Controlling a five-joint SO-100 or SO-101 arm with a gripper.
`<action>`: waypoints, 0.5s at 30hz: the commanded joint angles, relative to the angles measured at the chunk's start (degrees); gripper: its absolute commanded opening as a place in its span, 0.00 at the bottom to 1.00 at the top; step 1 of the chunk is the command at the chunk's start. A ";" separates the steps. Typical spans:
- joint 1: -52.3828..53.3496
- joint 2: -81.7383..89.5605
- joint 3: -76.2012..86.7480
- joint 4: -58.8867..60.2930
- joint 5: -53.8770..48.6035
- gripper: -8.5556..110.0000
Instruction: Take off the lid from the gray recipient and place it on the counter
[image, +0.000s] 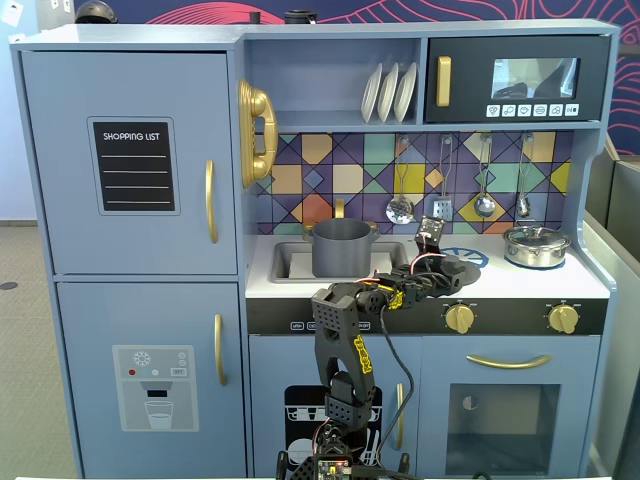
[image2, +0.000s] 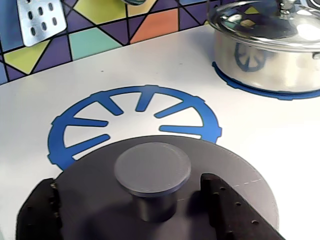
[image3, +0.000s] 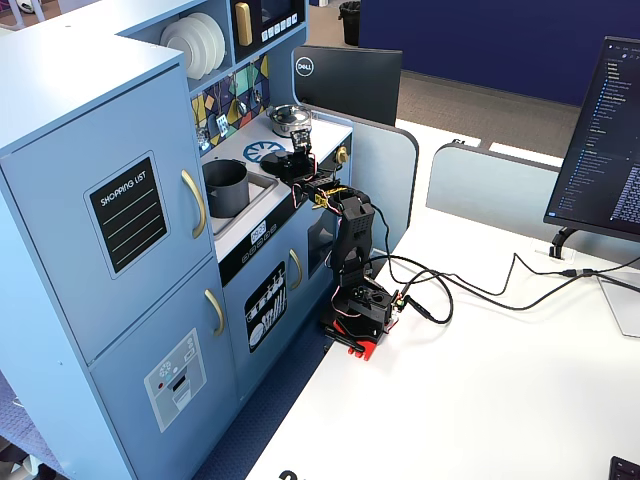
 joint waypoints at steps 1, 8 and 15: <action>1.14 2.99 -1.14 -0.09 0.53 0.34; 0.18 6.33 -5.19 2.72 1.32 0.32; -0.44 14.24 -9.23 10.55 1.23 0.30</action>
